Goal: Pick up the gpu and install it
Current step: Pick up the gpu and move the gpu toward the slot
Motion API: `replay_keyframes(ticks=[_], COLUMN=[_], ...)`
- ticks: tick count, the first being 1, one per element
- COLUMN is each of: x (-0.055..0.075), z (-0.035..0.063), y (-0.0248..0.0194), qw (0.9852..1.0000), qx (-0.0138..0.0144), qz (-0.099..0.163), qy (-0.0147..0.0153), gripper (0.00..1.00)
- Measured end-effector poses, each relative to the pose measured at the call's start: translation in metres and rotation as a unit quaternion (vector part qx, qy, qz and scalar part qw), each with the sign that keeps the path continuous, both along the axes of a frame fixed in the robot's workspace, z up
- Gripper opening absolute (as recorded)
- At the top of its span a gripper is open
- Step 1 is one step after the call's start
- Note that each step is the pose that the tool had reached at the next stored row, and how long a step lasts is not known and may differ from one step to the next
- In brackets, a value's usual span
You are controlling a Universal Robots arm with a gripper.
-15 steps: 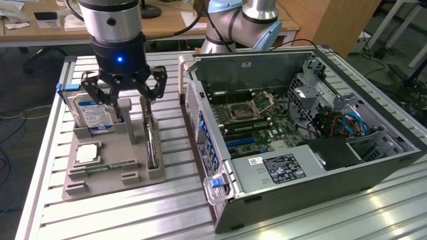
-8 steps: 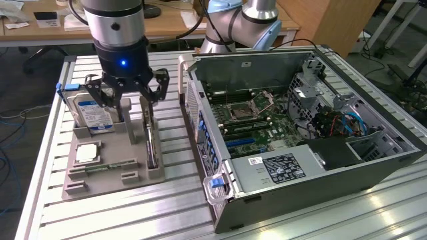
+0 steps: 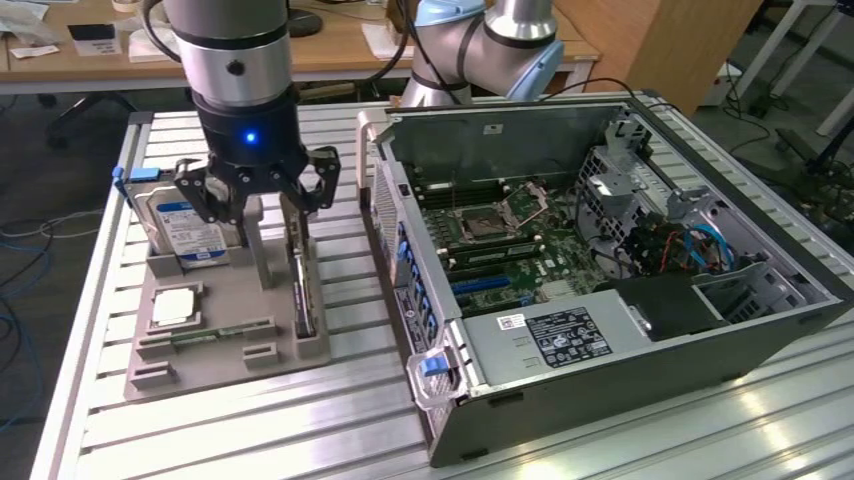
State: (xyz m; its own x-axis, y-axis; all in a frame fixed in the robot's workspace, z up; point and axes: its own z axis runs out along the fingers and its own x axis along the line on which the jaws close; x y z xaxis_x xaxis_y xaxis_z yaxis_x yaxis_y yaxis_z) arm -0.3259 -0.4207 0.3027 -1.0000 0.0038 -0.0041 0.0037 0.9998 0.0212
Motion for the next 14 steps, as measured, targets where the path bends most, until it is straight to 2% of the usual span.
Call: replay_keyframes(ticks=[6, 9, 14], x=[0.000, 0.001, 0.001], z=[-0.0062, -0.0099, -0.0163], y=[-0.0013, -0.0013, -0.0013], qw=[1.0000, 1.0000, 1.0000], qx=[-0.0006, -0.0027, -0.0045], qz=[0.001, 0.006, 0.001], qy=[0.0000, 0.0001, 0.0001], gripper=[0.65, 0.65, 0.65])
